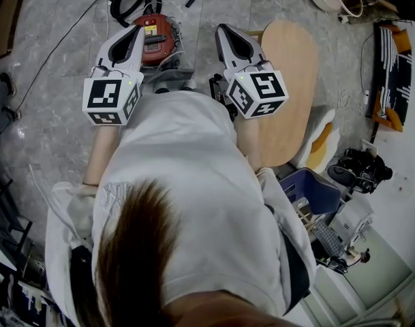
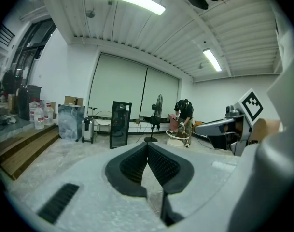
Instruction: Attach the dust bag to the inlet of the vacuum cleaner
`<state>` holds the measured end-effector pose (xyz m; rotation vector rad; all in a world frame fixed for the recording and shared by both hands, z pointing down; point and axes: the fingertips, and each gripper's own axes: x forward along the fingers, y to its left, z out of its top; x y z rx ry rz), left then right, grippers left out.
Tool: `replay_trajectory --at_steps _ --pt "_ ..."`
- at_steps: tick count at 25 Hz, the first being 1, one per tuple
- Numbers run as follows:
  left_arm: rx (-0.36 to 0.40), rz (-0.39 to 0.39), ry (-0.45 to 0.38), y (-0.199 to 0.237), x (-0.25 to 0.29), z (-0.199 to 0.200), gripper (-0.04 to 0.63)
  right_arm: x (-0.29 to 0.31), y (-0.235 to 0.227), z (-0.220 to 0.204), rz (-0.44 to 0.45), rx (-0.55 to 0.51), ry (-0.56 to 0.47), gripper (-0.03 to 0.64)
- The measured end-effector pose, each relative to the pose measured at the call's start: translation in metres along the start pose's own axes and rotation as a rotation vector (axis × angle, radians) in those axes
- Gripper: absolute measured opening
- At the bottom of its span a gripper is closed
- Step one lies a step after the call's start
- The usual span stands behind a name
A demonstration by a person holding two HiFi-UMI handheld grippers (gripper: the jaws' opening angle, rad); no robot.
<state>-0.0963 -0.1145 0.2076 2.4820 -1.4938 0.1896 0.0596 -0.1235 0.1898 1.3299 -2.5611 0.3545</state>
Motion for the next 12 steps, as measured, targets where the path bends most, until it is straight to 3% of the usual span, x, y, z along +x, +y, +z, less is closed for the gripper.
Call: replay_trajectory --at_steps 12 --pt "0.003 -0.006 -0.003 0.0003 -0.0037 -0.0057 0.017 -0.0007 0.0045 -0.0049 -0.004 0.004 -0.007 0.002"
